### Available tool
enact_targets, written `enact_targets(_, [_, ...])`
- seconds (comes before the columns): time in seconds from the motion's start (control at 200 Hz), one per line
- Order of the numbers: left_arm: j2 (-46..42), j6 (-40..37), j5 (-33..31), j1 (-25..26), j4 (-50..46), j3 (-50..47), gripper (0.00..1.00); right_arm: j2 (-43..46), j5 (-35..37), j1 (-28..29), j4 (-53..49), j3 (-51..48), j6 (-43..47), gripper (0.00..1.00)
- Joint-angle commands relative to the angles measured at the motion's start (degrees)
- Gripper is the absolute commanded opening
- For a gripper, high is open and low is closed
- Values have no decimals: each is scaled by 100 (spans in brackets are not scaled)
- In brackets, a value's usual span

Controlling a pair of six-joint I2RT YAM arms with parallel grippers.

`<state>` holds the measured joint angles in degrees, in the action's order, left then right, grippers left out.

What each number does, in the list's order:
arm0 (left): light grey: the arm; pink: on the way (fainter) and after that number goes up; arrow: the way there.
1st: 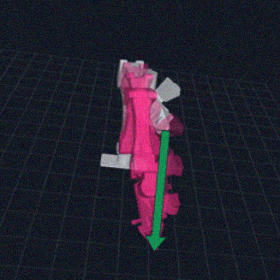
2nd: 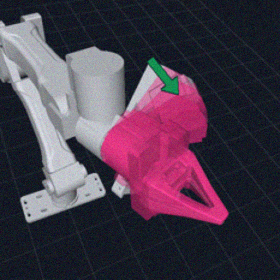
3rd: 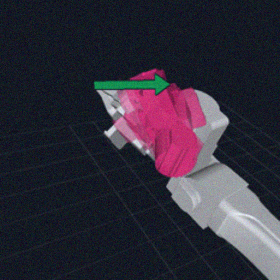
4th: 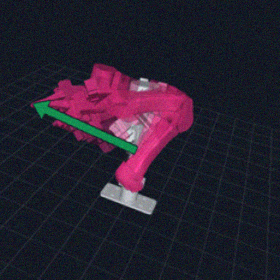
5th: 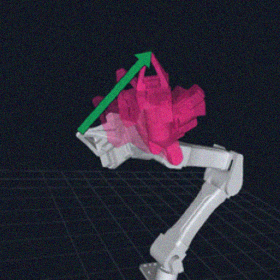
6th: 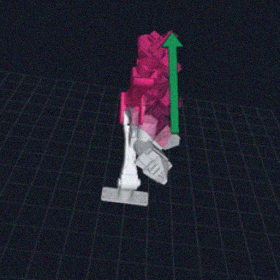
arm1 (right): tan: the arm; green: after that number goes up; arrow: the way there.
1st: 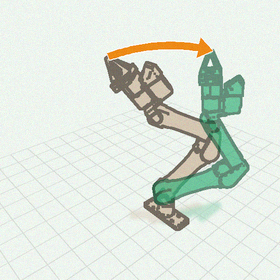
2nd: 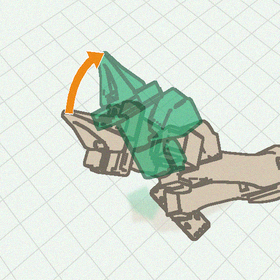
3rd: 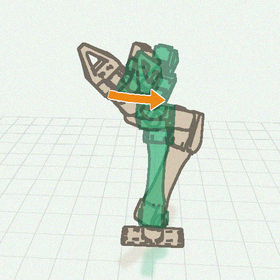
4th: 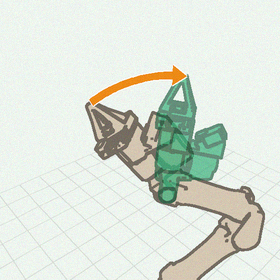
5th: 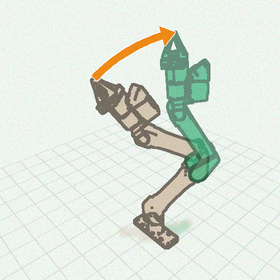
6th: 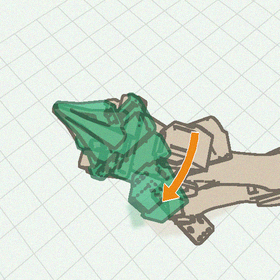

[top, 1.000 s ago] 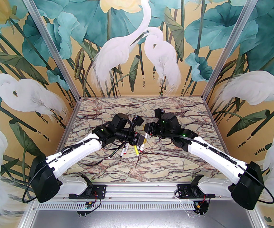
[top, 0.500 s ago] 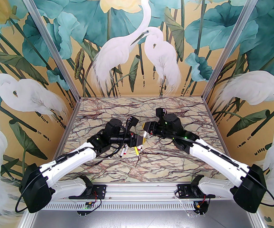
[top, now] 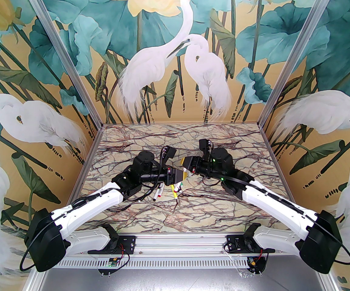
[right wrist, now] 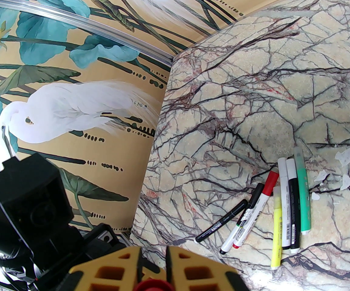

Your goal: Open the pen caps

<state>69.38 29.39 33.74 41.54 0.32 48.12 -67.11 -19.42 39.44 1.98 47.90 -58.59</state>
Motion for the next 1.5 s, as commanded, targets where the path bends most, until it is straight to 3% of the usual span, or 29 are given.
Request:
enact_targets(0.0, [70, 34, 46, 21, 83, -57, 28, 181, 118, 37, 261, -104, -49, 15])
enact_targets(0.215, [284, 75, 328, 33, 135, 14, 36, 232, 131, 42, 382, -184, -38, 15])
enact_targets(0.36, [373, 85, 454, 36, 162, 74, 36, 238, 105, 35, 454, -212, -31, 15])
enact_targets(0.78, [491, 140, 500, 46, 162, 139, 6, 366, 284, 32, 578, -354, 39, 15])
enact_targets(0.935, [447, 243, 737, 47, 417, 61, 0, 480, 256, -8, 620, -365, 166, 14])
enact_targets(1.16, [404, 297, 1453, 15, 540, 30, 0, 445, -462, -304, 1088, -275, 433, 14])
enact_targets(1.495, [344, 309, 1697, -4, 430, 24, 0, 304, -731, -597, 1301, 3, 882, 14])
